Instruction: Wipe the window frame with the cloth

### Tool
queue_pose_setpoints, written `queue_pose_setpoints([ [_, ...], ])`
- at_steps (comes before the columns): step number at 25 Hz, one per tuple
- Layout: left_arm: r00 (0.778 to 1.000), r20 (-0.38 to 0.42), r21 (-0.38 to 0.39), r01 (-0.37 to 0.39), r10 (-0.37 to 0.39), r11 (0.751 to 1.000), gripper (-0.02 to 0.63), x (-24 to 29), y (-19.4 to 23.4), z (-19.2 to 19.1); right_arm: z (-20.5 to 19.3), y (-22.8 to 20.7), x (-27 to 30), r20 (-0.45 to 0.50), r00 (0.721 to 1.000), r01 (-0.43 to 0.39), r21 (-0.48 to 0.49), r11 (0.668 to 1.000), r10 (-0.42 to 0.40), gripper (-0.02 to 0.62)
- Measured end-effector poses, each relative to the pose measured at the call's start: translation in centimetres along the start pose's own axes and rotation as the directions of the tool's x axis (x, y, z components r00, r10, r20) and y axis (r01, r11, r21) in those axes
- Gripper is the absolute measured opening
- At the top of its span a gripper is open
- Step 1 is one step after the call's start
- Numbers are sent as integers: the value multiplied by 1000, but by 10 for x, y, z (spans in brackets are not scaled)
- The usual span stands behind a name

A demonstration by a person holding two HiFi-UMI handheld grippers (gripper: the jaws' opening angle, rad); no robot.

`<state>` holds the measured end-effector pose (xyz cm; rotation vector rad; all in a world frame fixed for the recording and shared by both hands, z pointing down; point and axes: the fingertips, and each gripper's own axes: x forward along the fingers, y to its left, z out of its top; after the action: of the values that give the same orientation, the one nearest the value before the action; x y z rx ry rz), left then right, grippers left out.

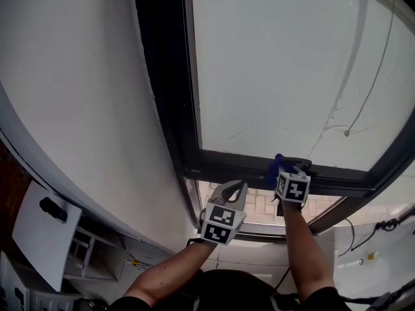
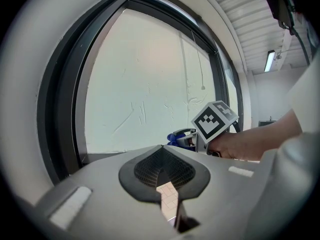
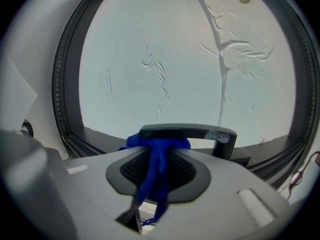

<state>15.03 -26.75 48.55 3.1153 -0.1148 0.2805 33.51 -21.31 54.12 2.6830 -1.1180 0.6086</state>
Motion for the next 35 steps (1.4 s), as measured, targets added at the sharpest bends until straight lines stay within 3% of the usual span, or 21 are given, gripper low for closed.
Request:
queue_pose_setpoints([
  [3,1000,-1,15,13,-13,1000,-7,0,-6,-1,0,7,-5,-7,1000,-20,0,1000,20,103],
  [9,999,-2,32,34,-34,999,-8,6,-14,-2,1,37,-31,40,986,-163,-12,987,163,101],
  [15,999,7,29,48,-48,998,-8,11,-23,3,28,34,-38,97,981,-171,-9,985,171,101],
  [20,999,1,39,48,-48,998,-8,11,-26,2,49,48,-53,136,963,-228,-37,973,231,101],
  [27,999,7,43,38,-38,998,-8,17,-29,7,61,24,-35,104,986,-123,-91,988,132,101],
  [35,999,21,39,26,-26,999,-8,32,-28,21,60,3,-35,106,989,-95,-113,989,107,101],
])
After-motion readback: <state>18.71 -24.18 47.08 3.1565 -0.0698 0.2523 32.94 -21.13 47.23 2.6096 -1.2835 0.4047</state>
